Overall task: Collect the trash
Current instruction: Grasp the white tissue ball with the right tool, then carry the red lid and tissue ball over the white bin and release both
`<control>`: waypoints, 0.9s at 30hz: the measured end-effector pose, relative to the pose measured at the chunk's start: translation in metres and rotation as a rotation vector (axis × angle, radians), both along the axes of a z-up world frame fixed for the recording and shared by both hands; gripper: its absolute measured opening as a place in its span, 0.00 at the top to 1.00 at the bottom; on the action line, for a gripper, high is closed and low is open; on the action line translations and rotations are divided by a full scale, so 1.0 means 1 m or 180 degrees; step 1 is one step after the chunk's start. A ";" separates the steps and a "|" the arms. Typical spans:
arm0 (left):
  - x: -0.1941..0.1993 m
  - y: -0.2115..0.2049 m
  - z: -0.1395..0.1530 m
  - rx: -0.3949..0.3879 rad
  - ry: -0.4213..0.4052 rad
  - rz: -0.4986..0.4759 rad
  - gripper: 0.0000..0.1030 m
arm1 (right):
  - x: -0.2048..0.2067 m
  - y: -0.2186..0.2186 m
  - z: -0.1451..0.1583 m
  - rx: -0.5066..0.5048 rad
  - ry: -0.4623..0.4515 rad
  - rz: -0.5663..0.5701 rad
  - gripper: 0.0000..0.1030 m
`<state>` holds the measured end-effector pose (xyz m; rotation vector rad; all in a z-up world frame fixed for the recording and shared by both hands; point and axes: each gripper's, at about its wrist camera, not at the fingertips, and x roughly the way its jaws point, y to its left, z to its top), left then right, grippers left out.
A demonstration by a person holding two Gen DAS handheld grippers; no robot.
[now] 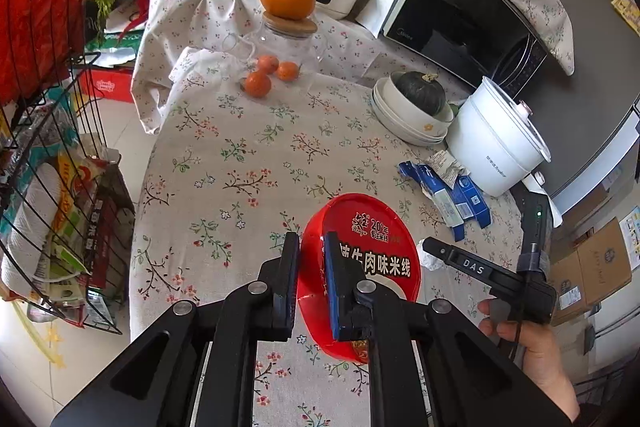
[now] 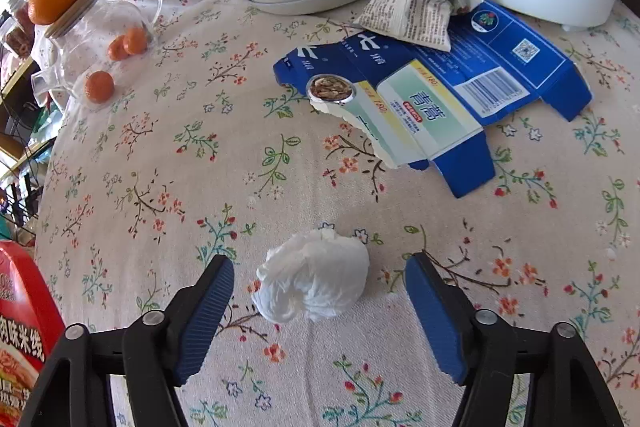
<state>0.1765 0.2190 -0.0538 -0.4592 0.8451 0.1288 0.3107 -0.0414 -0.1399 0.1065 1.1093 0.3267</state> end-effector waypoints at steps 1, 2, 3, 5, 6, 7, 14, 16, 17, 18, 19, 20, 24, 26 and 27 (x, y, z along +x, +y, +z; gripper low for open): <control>0.000 -0.001 0.000 -0.0008 -0.0002 -0.0008 0.88 | 0.003 0.001 -0.004 0.0002 0.0039 -0.0018 0.45; 0.001 -0.003 0.001 -0.0011 -0.0005 -0.0014 0.88 | 0.005 0.001 -0.008 0.0008 0.0082 -0.0036 0.60; 0.001 -0.005 0.001 -0.0008 -0.0008 -0.0023 0.88 | 0.006 0.000 -0.011 0.0009 0.0121 -0.0057 0.61; 0.001 -0.008 0.002 0.0015 -0.0014 -0.0046 0.88 | 0.005 -0.003 -0.012 0.0041 0.0107 -0.0092 0.66; 0.001 -0.010 0.003 0.0030 -0.0015 -0.0053 0.88 | 0.004 -0.004 -0.012 0.0043 0.0123 -0.0082 0.67; 0.001 -0.011 0.003 0.0045 -0.0017 -0.0059 0.88 | 0.003 -0.005 -0.012 0.0011 0.0143 -0.0059 0.68; -0.002 -0.022 0.007 0.0052 -0.0053 -0.0114 0.88 | -0.017 -0.022 0.010 -0.0114 0.0081 0.0049 0.68; -0.002 -0.028 0.008 0.0060 -0.0062 -0.0160 0.88 | -0.024 -0.029 0.018 -0.0113 0.0053 0.0064 0.68; -0.003 -0.032 0.009 0.0064 -0.0069 -0.0183 0.88 | -0.028 -0.032 0.023 -0.0111 0.0030 0.0073 0.68; -0.003 -0.036 0.010 0.0066 -0.0077 -0.0205 0.88 | -0.033 -0.037 0.028 -0.0107 0.0003 0.0082 0.68; -0.004 -0.039 0.011 0.0061 -0.0090 -0.0229 0.88 | -0.038 -0.042 0.033 -0.0102 -0.0019 0.0089 0.68; -0.004 -0.043 0.012 0.0053 -0.0100 -0.0253 0.88 | -0.043 -0.047 0.038 -0.0093 -0.0038 0.0091 0.68; -0.006 -0.061 0.016 0.0018 -0.0124 -0.0382 0.88 | -0.062 -0.072 0.054 -0.0124 -0.0125 0.0071 0.68; -0.006 -0.071 0.016 0.0020 -0.0114 -0.0456 0.88 | -0.071 -0.087 0.060 -0.0166 -0.0150 0.0055 0.68; -0.006 -0.076 0.016 0.0013 -0.0111 -0.0496 0.88 | -0.075 -0.095 0.062 -0.0171 -0.0150 0.0041 0.68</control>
